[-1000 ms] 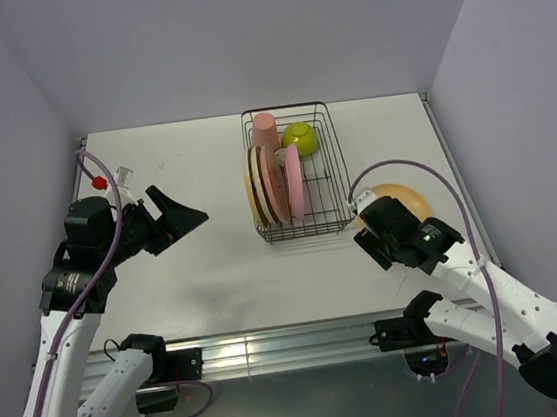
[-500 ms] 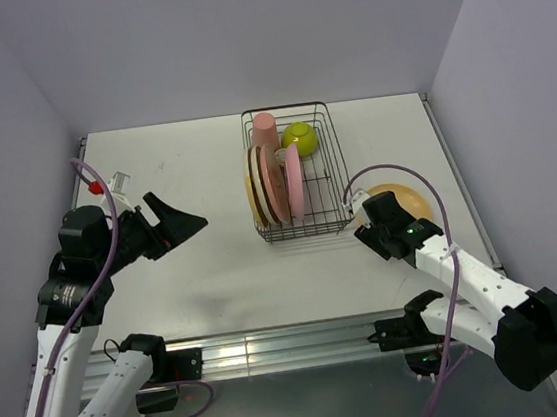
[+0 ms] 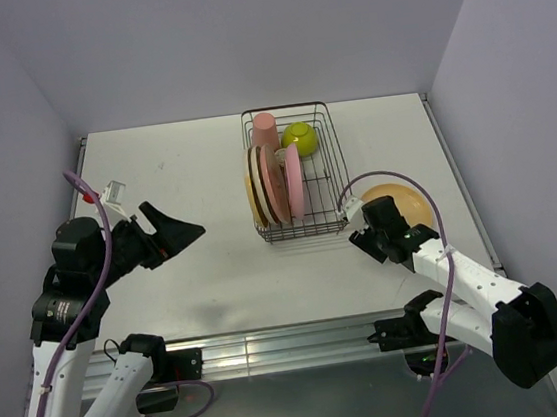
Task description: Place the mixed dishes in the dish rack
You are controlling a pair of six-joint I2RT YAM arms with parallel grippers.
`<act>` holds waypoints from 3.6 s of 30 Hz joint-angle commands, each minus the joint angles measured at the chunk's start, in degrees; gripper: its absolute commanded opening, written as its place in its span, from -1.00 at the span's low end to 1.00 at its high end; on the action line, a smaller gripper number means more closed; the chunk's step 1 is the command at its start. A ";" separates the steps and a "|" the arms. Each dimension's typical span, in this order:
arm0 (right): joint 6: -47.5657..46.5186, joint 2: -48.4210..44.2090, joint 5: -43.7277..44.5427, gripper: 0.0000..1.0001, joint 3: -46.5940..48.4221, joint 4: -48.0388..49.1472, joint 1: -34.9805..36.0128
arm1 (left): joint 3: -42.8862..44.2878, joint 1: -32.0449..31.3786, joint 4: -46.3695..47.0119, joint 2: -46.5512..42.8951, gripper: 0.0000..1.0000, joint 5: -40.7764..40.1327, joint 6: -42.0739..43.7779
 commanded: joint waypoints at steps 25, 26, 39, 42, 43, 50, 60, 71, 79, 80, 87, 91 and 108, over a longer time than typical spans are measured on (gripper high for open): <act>9.33 5.62 13.40 -1.00 2.59 2.63 -0.59 | 1.33 0.16 -2.29 -0.79 0.81 0.37 2.06; 9.78 5.71 14.83 -1.00 3.20 2.28 -0.86 | 1.24 0.16 -2.02 -0.61 0.81 0.90 2.05; 13.56 3.42 21.89 -1.00 28.81 5.10 -6.22 | 4.85 0.16 -3.96 2.56 0.81 0.81 3.99; 23.38 8.23 20.92 -1.00 46.09 -3.91 -6.13 | 3.80 0.16 -3.61 2.12 0.81 1.08 3.38; 27.32 9.57 19.43 -1.00 50.71 -6.14 -6.13 | 3.53 0.16 -3.34 2.20 0.81 1.08 3.20; 38.42 13.62 -12.19 -1.00 72.62 -13.02 -5.78 | 3.35 0.16 -3.43 2.12 0.81 0.02 2.76; 65.90 4.49 -49.12 -1.00 46.56 21.11 -8.94 | 1.51 0.16 -4.04 0.45 0.81 -0.86 1.35; 93.89 5.01 -67.58 -1.00 24.58 59.39 -18.96 | 3.70 0.16 -6.24 1.68 0.81 -1.47 2.58; 99.87 8.35 -75.23 -1.00 18.68 70.99 -22.13 | 2.82 0.16 -5.63 1.59 0.80 -1.03 1.62; 100.31 8.96 -76.20 -1.00 17.20 72.22 -22.13 | 3.08 0.16 -5.71 1.59 0.80 -1.03 1.70; 98.29 11.25 -78.40 -1.00 13.32 75.21 -24.68 | 3.35 0.16 -5.89 1.94 0.80 -1.30 1.44; 102.76 14.05 -77.70 -1.00 10.25 83.55 -24.68 | 3.35 0.16 -5.71 2.03 0.80 -1.21 1.09; 89.33 16.17 -70.50 -1.00 10.41 68.55 -24.06 | 3.09 0.16 -4.40 2.47 0.80 -1.74 -0.76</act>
